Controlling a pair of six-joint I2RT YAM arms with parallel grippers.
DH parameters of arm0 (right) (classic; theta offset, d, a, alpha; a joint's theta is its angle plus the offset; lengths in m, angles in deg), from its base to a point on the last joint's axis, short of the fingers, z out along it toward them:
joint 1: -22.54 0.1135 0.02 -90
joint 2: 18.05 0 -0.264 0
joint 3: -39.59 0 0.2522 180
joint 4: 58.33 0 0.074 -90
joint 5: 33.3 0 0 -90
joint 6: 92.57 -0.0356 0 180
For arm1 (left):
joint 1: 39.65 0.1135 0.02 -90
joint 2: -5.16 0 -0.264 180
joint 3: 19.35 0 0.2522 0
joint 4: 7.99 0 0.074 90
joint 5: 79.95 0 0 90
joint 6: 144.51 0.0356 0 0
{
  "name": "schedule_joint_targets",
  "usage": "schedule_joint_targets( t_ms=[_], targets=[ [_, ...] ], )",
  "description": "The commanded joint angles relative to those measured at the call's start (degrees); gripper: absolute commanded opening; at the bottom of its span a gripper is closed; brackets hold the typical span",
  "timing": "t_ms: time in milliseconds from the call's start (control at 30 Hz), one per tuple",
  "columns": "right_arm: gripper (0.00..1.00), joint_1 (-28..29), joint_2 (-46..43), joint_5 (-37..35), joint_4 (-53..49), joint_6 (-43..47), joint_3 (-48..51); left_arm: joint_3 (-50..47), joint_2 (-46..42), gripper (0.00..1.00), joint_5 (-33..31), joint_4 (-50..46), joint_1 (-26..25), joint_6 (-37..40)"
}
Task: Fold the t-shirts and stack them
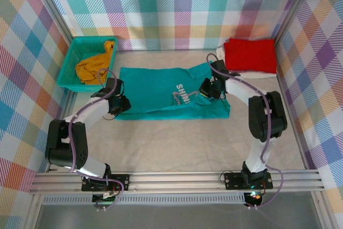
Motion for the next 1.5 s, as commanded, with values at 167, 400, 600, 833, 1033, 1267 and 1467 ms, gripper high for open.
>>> schedule_joint_targets(
  t_ms=[167, 400, 600, 833, 1033, 1267, 1467],
  targets=[
    [0.49, 0.3, 2.9, -3.7, -6.8, 3.5, -9.1, 4.9, 2.6, 0.35, -2.3, -2.4, 2.0, 2.9],
    [0.51, 0.4, -9.1, -2.3, -4.8, 7.6, -0.1, 5.3, 3.1, 0.4, 1.4, -4.2, 2.5, 3.9],
    [0.51, 0.4, -15.5, -2.0, -2.9, 7.3, 6.9, 4.8, 5.7, 0.43, 3.3, -4.0, 2.5, 1.8],
    [0.51, 0.3, -16.3, -0.3, -1.7, 8.2, 8.8, 7.6, 12.1, 0.44, 1.9, -3.3, 2.9, 1.0],
    [0.51, 0.3, -17.1, 0.0, -1.0, 8.6, 9.6, 9.6, 14.5, 0.3, 0.4, -2.7, 2.9, 0.2],
    [0.52, 0.2, -18.6, -0.8, -0.8, 8.6, 10.8, 14.1, 14.2, 0.01, -2.2, -3.9, 3.3, 1.3],
    [0.52, 0.3, -19.8, -0.7, -2.1, 9.0, 10.9, 14.8, 12.5, 0.14, -0.3, -6.8, 3.9, 0.6]
  ],
)
